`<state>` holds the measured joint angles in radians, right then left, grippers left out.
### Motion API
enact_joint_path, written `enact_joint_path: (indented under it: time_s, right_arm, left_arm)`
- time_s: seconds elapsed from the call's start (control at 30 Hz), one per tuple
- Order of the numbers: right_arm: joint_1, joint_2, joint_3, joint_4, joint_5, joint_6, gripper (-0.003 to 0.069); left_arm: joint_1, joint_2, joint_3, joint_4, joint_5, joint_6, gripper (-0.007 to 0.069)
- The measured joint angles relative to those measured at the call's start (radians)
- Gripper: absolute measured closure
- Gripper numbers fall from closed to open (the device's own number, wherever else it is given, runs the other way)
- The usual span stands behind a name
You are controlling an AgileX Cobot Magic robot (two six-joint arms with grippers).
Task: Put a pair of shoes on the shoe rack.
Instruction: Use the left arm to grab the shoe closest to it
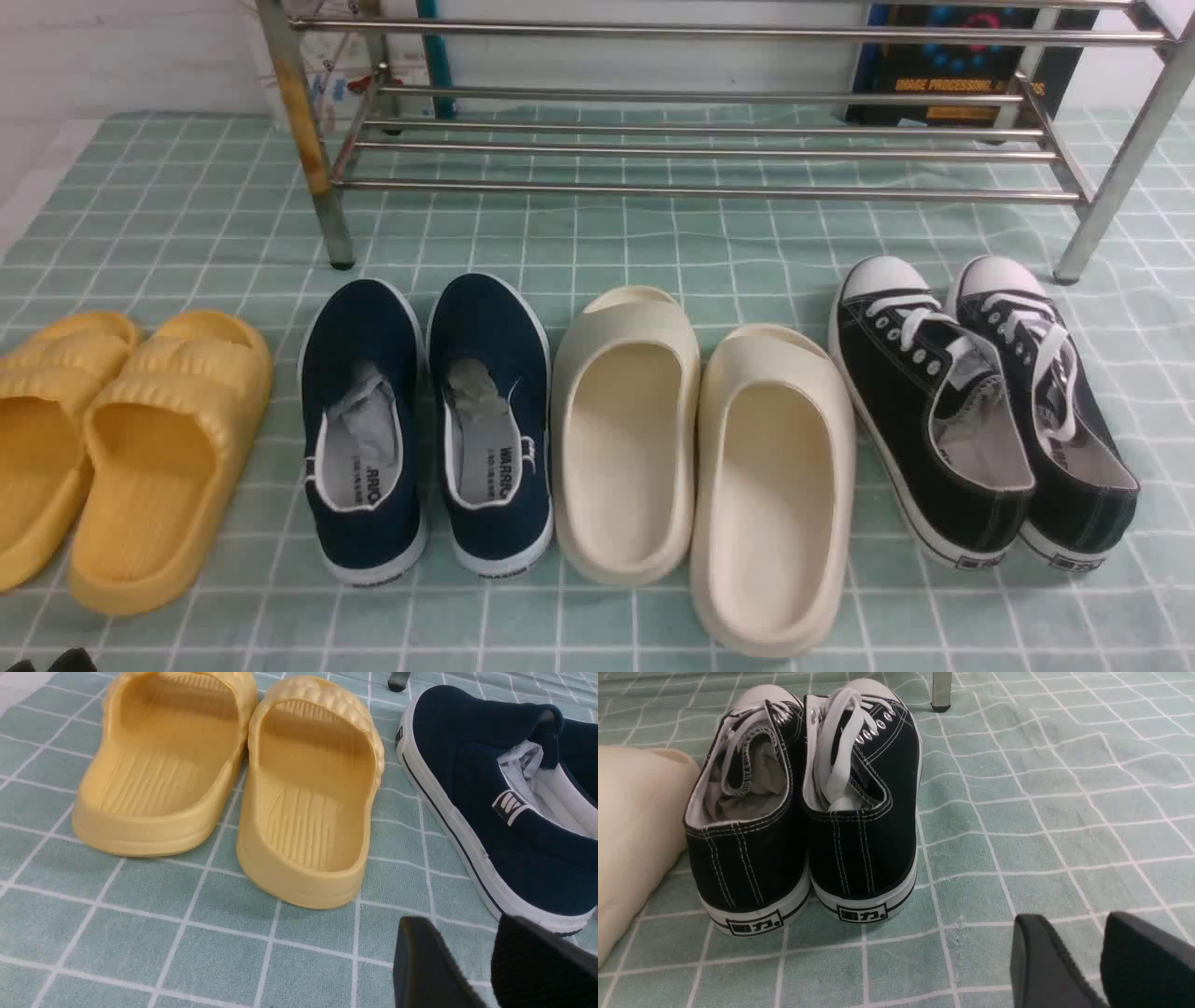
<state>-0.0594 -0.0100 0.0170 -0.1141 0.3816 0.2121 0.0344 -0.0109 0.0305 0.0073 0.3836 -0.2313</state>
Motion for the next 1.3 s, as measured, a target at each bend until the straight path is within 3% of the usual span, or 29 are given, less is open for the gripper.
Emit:
enact_joint_path:
  time_s: [0.77, 0.87, 1.13, 1.3]
  right_arm:
    - [0.0, 0.0, 0.0, 0.0, 0.0, -0.004, 0.0419]
    - [0.0, 0.0, 0.0, 0.0, 0.0, -0.004, 0.0419]
    - [0.0, 0.0, 0.0, 0.0, 0.0, -0.004, 0.0419]
    - [0.0, 0.0, 0.0, 0.0, 0.0, -0.004, 0.0419]
  left_arm:
    - [0.0, 0.0, 0.0, -0.017, -0.006, -0.018, 0.0386]
    - [0.0, 0.0, 0.0, -0.091, -0.056, -0.075, 0.0386]
    - [0.0, 0.0, 0.0, -0.66, -0.256, -0.478, 0.0386]
    - [0.0, 0.0, 0.0, -0.8, -0.281, -0.525, 0.0386]
